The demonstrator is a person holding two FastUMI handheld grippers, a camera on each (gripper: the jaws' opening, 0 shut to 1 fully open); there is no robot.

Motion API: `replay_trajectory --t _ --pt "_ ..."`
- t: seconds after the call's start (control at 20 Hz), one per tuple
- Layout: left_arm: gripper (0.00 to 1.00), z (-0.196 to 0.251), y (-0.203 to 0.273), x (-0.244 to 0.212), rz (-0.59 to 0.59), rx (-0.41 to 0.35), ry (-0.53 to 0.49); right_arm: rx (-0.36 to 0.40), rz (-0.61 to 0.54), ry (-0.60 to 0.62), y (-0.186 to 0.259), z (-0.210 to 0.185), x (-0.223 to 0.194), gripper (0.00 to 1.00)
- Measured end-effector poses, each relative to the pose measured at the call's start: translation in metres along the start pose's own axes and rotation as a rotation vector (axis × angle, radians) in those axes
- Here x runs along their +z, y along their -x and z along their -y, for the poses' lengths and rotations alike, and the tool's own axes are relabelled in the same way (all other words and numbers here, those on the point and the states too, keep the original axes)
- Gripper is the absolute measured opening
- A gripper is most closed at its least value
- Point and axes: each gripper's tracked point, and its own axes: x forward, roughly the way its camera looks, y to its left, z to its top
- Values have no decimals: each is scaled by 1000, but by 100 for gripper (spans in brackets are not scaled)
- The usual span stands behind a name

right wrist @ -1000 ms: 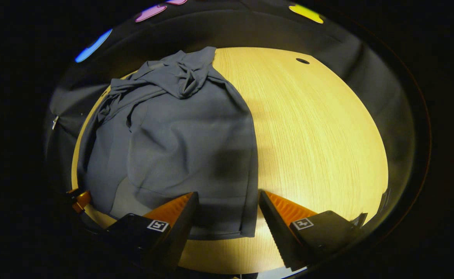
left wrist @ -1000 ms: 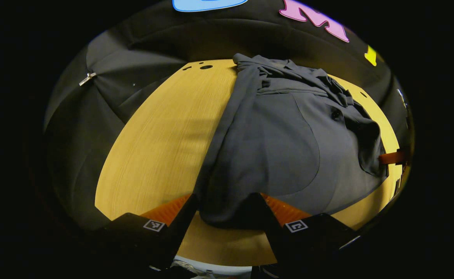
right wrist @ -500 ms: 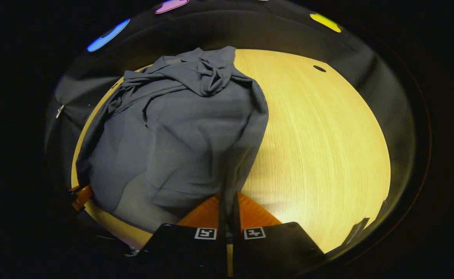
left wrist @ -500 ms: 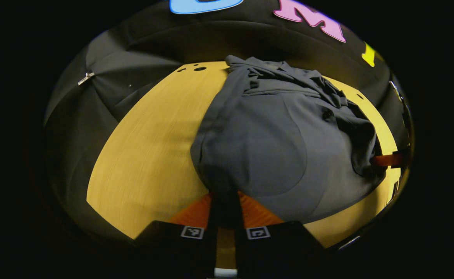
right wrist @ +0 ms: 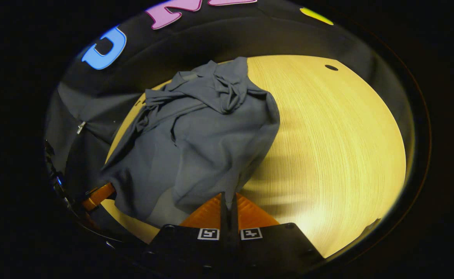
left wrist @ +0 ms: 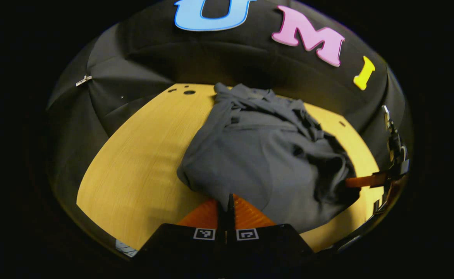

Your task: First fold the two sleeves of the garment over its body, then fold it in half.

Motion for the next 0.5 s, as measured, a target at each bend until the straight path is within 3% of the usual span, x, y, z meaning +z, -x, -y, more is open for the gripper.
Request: replay_trajectory --t 0.2,0.3,0.5 --pt "6 12 5 32 72 -31 36 86 75 -12 12 -26 37 5" --pt "2 17 7 49 102 -35 42 111 104 -7 15 -35 54 5" --pt "6 23 5 89 171 -39 27 143 178 41 24 -47 96 5"
